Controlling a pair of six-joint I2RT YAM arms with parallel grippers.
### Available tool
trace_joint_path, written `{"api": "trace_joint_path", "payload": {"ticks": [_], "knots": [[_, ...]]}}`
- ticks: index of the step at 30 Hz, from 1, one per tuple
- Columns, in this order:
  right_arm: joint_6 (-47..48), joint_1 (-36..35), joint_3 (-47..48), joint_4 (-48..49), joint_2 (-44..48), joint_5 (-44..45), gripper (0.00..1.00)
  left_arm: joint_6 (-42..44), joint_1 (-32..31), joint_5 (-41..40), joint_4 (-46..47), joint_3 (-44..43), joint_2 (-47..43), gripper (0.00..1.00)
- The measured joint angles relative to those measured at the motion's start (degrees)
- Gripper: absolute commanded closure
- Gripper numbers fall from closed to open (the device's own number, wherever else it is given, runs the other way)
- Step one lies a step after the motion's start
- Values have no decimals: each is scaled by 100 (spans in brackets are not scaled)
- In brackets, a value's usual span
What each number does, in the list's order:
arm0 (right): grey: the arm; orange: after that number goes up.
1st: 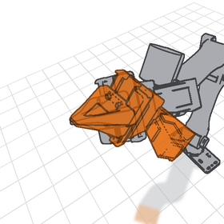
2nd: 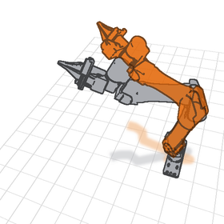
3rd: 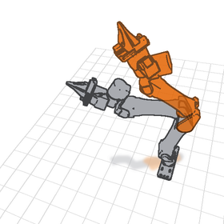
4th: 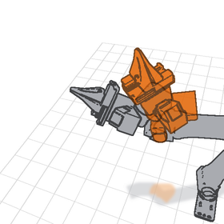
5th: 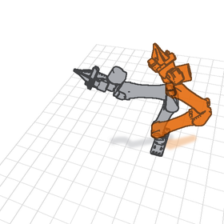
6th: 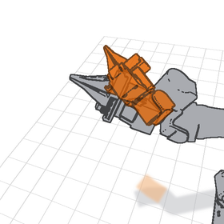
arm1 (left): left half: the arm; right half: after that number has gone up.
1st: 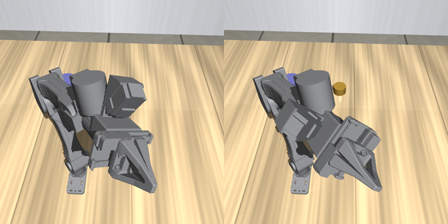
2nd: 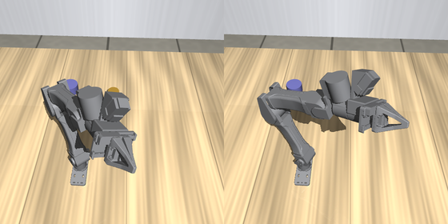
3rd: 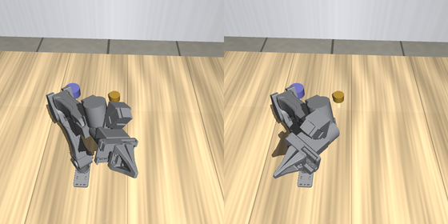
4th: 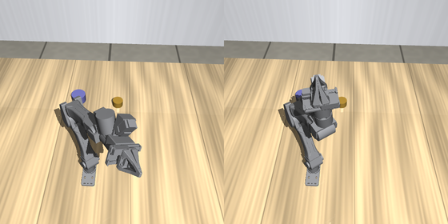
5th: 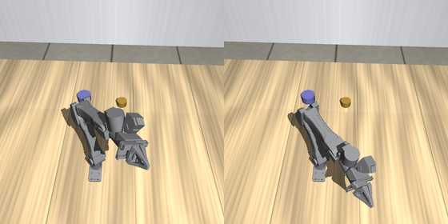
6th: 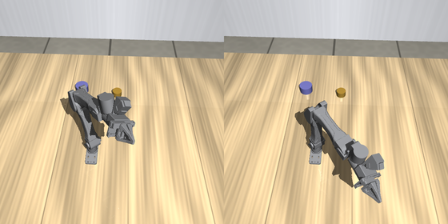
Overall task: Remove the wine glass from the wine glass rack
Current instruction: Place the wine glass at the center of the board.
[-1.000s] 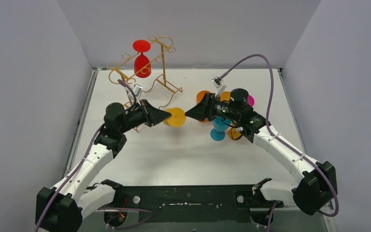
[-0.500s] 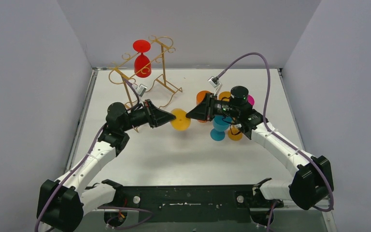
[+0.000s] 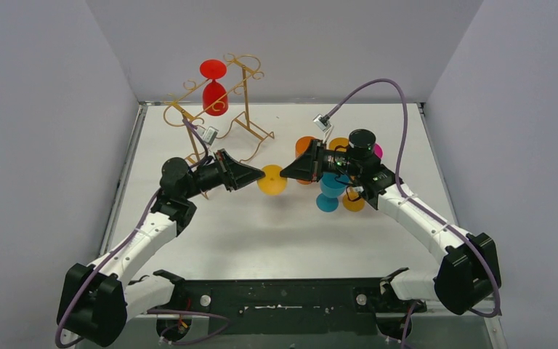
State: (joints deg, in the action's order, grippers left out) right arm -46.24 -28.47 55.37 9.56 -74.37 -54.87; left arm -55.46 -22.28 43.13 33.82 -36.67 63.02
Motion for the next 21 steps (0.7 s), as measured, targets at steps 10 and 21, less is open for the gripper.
{"api": "trace_joint_path", "payload": {"ticks": [10,21], "knots": [[-57,-9,-92,63,118,184,100,2,-22,-57,13,0,59,62],[-44,-11,-168,92,372,682,100,13,-90,413,-68,-2,59,56]]}}
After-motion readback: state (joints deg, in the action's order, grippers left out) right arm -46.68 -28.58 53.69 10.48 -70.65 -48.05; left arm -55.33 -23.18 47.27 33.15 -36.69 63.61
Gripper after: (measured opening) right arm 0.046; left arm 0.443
